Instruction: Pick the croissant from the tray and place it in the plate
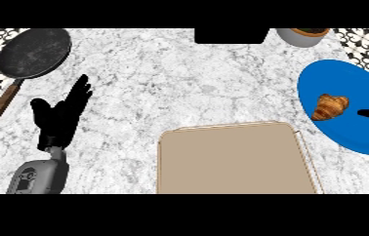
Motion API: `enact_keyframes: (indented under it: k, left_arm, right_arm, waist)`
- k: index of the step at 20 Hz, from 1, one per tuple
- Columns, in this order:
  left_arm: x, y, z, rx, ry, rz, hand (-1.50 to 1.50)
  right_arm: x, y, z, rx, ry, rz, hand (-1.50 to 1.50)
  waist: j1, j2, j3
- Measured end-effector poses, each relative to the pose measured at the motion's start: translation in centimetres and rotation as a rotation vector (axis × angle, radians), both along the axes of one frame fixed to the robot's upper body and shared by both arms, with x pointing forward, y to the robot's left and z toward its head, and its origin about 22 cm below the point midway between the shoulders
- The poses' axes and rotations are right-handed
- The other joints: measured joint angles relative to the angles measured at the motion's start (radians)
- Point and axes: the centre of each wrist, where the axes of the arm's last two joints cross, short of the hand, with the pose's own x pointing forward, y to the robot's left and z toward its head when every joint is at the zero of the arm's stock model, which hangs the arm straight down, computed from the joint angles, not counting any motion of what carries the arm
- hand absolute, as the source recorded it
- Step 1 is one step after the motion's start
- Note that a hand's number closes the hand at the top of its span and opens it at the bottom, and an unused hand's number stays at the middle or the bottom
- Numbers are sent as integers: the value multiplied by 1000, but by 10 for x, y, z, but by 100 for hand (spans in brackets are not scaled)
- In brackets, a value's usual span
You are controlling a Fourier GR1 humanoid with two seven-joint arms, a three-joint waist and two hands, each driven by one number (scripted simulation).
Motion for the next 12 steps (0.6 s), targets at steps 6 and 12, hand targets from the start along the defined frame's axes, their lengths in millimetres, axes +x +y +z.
enact_keyframes:
  k: [6, 12]
  left_arm:
    - [-2, 2, 3, 0, 4, 11, 0]
    - [-2, 2, 2, -3, -5, 4, 0]
  right_arm:
    - [-5, -15, 13, 222, 85, -11, -150]
    - [-20, -36, 22, 354, 225, -7, -150]
  waist:
    - [-11, -5, -2]
    - [-3, -1, 0]
